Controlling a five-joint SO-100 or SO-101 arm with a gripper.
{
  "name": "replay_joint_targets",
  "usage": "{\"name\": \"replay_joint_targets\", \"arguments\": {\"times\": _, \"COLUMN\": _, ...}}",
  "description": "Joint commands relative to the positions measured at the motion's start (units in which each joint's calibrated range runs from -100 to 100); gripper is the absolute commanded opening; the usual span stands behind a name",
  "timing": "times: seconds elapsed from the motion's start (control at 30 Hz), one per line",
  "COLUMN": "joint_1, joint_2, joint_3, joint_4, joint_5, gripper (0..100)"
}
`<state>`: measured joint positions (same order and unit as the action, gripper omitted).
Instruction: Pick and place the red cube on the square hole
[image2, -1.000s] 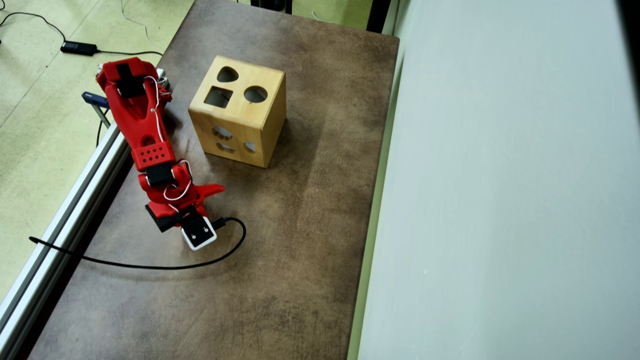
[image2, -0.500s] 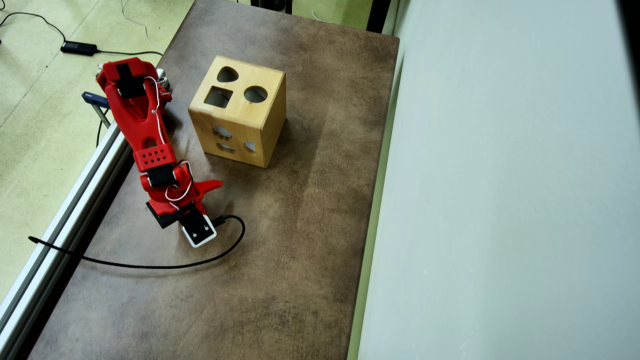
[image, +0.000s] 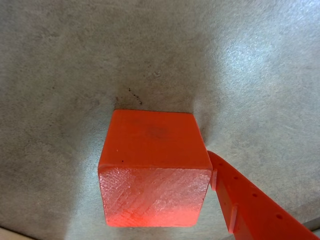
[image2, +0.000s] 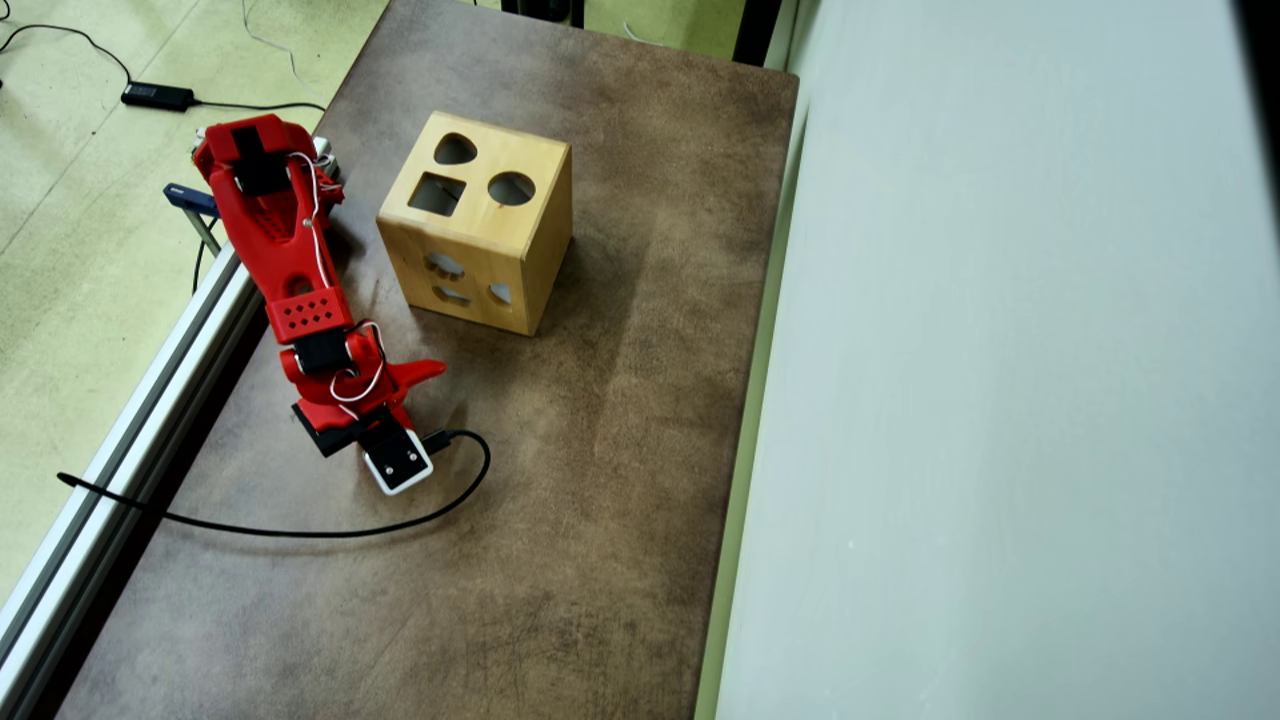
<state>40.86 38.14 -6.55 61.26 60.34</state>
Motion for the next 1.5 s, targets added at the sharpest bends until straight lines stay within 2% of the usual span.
{"name": "replay_joint_targets", "arguments": {"times": 0.0, "joint_1": -0.4, "joint_2": -1.9, "joint_3": -0.3, "joint_4": -0.7, "joint_5": -0.2, "gripper": 56}}
{"name": "replay_joint_targets", "arguments": {"times": 0.77, "joint_1": -0.2, "joint_2": -1.9, "joint_3": -0.3, "joint_4": -1.5, "joint_5": -0.2, "gripper": 39}}
{"name": "replay_joint_targets", "arguments": {"times": 1.2, "joint_1": 0.0, "joint_2": -1.7, "joint_3": -0.3, "joint_4": -1.5, "joint_5": -0.2, "gripper": 25}}
{"name": "replay_joint_targets", "arguments": {"times": 1.47, "joint_1": 0.2, "joint_2": -1.9, "joint_3": -0.3, "joint_4": -0.7, "joint_5": -0.3, "gripper": 24}}
